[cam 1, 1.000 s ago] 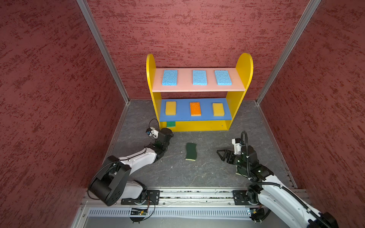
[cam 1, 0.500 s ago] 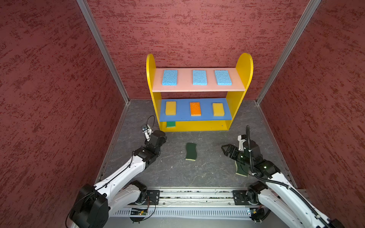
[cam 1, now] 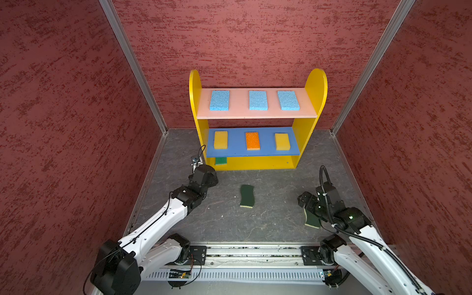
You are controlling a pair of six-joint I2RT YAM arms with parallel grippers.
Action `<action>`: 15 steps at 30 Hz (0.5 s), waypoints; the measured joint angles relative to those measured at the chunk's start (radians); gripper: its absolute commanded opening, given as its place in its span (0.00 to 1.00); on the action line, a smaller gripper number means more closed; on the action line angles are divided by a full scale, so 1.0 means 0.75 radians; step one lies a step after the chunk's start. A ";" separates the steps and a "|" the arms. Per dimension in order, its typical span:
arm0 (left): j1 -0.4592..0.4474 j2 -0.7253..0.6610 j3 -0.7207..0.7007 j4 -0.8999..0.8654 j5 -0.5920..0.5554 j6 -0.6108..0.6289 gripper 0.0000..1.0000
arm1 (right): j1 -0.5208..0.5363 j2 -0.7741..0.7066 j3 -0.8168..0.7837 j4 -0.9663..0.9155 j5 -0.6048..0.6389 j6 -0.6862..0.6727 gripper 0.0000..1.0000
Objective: Arrange cleaning sponges on a shelf
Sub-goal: Move the cleaning sponge to the center of the table.
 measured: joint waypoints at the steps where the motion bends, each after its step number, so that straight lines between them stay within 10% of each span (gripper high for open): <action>1: 0.000 -0.001 -0.008 0.000 0.014 -0.003 0.79 | 0.000 -0.007 0.009 -0.028 0.011 0.015 0.97; 15: 0.064 -0.021 -0.097 0.014 0.229 -0.060 0.80 | 0.001 -0.046 -0.021 -0.208 0.063 0.182 0.99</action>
